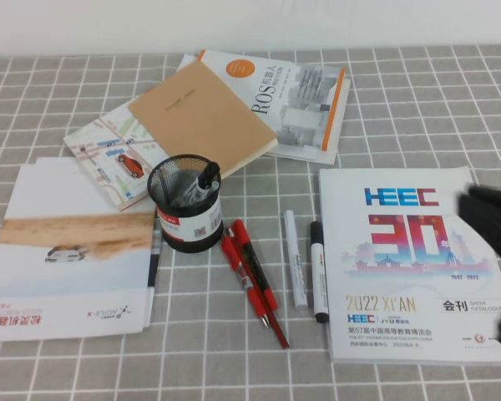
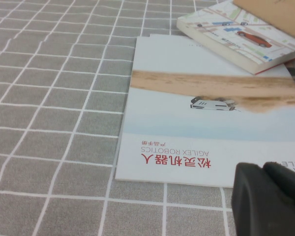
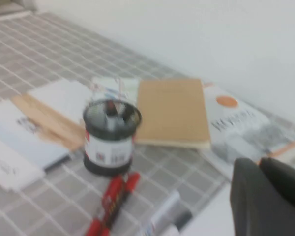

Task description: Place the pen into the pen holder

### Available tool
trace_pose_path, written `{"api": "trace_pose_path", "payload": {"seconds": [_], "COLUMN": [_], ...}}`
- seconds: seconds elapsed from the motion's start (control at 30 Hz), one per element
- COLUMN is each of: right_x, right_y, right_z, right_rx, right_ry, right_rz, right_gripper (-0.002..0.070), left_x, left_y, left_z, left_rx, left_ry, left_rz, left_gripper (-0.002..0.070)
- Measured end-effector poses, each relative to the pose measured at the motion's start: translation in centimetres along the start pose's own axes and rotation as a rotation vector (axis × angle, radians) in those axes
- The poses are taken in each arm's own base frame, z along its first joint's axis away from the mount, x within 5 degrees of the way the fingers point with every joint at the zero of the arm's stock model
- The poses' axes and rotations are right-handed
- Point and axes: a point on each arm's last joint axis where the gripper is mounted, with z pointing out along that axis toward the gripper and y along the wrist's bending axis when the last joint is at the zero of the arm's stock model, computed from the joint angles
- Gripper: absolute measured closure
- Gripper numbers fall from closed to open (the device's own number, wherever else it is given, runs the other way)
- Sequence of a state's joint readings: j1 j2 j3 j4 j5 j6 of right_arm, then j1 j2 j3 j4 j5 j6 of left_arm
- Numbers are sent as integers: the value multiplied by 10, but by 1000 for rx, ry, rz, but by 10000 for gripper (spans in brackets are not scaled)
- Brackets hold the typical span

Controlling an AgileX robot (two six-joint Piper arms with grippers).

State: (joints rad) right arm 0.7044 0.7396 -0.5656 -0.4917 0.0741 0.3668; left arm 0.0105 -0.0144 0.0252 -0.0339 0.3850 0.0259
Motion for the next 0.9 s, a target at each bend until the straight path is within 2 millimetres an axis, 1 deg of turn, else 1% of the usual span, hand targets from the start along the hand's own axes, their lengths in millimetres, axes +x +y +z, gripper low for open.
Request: {"api": "trace_pose_path", "payload": {"seconds": [0.23, 0.37, 0.47, 0.57, 0.67, 0.8, 0.9], "right_x": [27, 47, 66, 87, 102, 119, 128], "right_y": [-9, -18, -24, -28, -29, -29, -26], "right_z": [-33, -53, -62, -67, -68, -67, -70], "right_rx": [97, 221, 329, 424, 479, 512, 513], "right_ry": [77, 46, 19, -10, -41, -42, -50], "right_rz": [20, 43, 61, 95, 111, 145, 156], "right_gripper": [689, 689, 689, 689, 689, 689, 689], "left_x": [0, 0, 0, 0, 0, 0, 0], "left_y": [0, 0, 0, 0, 0, 0, 0], "left_z": [0, 0, 0, 0, 0, 0, 0], "left_rx": [0, 0, 0, 0, 0, 0, 0], "left_ry": [0, 0, 0, 0, 0, 0, 0], "left_rz": [0, 0, 0, 0, 0, 0, 0], "left_gripper": [678, 678, 678, 678, 678, 678, 678]}}
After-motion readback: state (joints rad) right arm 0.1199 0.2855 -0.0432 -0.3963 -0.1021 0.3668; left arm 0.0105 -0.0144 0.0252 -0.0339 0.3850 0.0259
